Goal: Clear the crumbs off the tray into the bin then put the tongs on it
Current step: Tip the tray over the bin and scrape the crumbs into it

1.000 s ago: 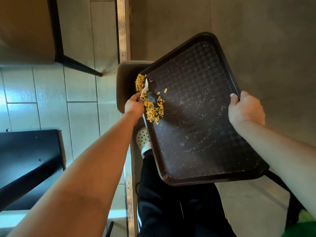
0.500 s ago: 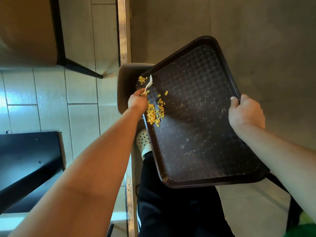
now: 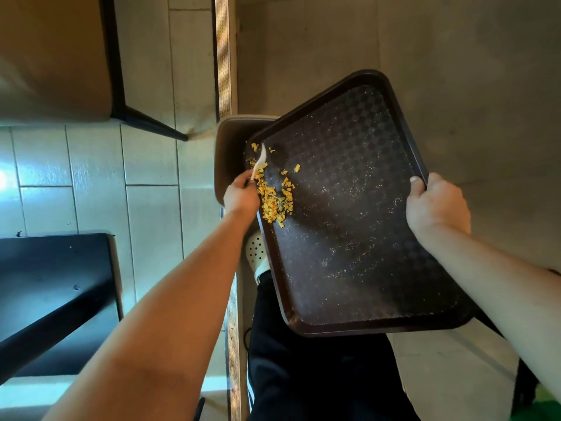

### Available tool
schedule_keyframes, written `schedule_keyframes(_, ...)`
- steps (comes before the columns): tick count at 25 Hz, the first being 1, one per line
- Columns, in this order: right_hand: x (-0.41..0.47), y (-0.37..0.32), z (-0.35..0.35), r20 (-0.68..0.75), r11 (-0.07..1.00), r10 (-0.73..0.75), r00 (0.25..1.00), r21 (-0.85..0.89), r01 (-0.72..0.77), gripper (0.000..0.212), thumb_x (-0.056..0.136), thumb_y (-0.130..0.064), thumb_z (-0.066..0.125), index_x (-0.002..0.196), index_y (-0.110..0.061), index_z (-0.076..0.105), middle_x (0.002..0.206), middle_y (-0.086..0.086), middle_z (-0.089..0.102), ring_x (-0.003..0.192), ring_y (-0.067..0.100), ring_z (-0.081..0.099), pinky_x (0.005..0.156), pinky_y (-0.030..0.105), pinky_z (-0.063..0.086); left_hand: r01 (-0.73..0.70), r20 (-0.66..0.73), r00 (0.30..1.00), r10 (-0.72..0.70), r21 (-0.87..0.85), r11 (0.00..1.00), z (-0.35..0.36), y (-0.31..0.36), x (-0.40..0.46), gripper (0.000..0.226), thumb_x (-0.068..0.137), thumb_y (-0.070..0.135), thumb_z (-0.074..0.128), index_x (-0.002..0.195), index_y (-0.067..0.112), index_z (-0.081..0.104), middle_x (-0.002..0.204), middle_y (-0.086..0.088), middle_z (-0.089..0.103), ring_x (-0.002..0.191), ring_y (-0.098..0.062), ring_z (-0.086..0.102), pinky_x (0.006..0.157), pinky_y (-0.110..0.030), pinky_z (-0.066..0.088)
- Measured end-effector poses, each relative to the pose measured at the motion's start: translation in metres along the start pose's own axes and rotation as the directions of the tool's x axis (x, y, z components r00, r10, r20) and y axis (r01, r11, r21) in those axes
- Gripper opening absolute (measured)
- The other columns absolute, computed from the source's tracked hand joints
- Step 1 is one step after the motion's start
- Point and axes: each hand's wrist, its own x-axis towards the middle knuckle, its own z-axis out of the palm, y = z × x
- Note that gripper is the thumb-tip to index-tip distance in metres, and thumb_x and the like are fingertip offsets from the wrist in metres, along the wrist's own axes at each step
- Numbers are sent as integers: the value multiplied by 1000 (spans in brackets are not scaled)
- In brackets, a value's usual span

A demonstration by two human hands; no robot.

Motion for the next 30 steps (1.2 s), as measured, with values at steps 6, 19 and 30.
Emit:
schedule_keyframes(6, -1, -1, 2, -4, 1000, 10, 1000, -8, -10, 30, 100, -32, 36, 83, -9, 44, 78, 12, 47, 74, 31, 44, 64, 36, 33, 38, 61, 997, -44, 91, 995, 4, 7, 4, 37, 98, 16, 42, 132, 25, 50, 93, 0, 59, 59, -9, 51, 53, -20, 44)
schedule_keyframes(19, -4, -2, 3, -3, 1000, 25, 1000, 2, -25, 30, 99, -33, 35, 82, -9, 42, 81, 14, 47, 75, 32, 43, 65, 37, 35, 1, 105, 994, -22, 202, 979, -17, -28, -17, 37, 99, 13, 37, 133, 22, 50, 109, -15, 64, 86, -29, 62, 81, -40, 52)
schedule_keyframes(30, 2, -7, -1, 4, 1000, 3, 1000, -29, -3, 30, 100, -33, 35, 84, -9, 43, 81, 13, 46, 76, 32, 43, 66, 38, 35, -39, 93, 995, 23, 183, 982, -5, -9, -9, 40, 100, 14, 37, 137, 24, 45, 101, -2, 62, 71, -11, 59, 55, -9, 48)
